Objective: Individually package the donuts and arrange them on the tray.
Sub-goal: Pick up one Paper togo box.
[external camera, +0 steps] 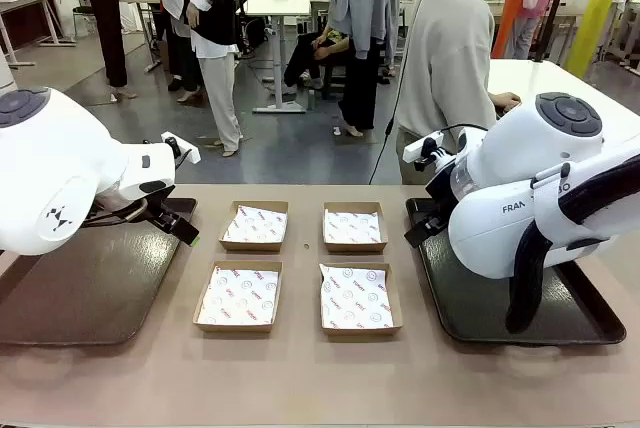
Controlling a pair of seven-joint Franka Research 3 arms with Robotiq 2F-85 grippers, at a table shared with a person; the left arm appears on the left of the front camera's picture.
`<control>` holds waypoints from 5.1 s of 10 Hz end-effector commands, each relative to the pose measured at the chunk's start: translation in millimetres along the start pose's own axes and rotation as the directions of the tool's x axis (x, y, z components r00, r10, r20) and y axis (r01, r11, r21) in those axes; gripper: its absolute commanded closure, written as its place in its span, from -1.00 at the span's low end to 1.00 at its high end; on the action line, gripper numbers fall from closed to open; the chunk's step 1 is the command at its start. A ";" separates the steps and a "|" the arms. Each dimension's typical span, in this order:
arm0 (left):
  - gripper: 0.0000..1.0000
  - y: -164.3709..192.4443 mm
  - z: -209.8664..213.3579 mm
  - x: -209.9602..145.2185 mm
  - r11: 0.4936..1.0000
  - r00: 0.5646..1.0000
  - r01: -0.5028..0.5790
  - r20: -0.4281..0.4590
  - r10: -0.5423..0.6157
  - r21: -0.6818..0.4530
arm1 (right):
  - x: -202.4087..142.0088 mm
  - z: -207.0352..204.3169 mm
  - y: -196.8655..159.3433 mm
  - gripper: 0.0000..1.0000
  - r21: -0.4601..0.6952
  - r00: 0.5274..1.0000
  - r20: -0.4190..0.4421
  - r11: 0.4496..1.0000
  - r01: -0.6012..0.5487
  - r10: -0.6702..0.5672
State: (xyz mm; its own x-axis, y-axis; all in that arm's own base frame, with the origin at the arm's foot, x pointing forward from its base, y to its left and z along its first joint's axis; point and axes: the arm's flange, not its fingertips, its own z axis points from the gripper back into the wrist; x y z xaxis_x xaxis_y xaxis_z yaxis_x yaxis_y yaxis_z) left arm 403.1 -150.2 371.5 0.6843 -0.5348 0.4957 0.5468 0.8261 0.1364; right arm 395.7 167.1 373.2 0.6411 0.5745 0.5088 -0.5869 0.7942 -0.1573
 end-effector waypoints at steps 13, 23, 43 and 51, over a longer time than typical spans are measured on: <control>-1.00 -0.2 0.0 0.1 1.000 1.000 0.000 0.000 0.000 0.000 | 0.0 0.0 -0.1 -1.00 0.000 1.000 0.000 1.000 0.000 0.000; -1.00 14.7 128.0 -37.5 0.982 0.956 0.063 -0.270 -0.111 -0.179 | -49.1 130.5 -0.3 -1.00 0.050 0.901 -0.434 0.998 0.034 -0.009; -1.00 169.8 151.9 -199.9 0.124 0.552 -0.596 -0.292 0.781 -0.794 | -269.0 146.0 -169.9 -1.00 0.819 0.560 -0.210 0.168 0.549 -0.802; -1.00 189.9 145.6 -197.4 0.136 0.555 -0.588 -0.276 0.784 -0.798 | -266.2 144.2 -189.0 -1.00 0.815 0.546 -0.222 0.153 0.559 -0.808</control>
State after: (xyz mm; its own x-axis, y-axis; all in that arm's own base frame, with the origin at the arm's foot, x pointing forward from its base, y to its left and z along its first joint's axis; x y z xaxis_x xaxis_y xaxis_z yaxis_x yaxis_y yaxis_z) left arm 299.6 139.0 423.8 0.9449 0.2958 0.1400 0.0496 0.2933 -0.9547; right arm 264.7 -164.1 389.8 0.9354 -0.2813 0.2141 -0.1285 0.2936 0.9473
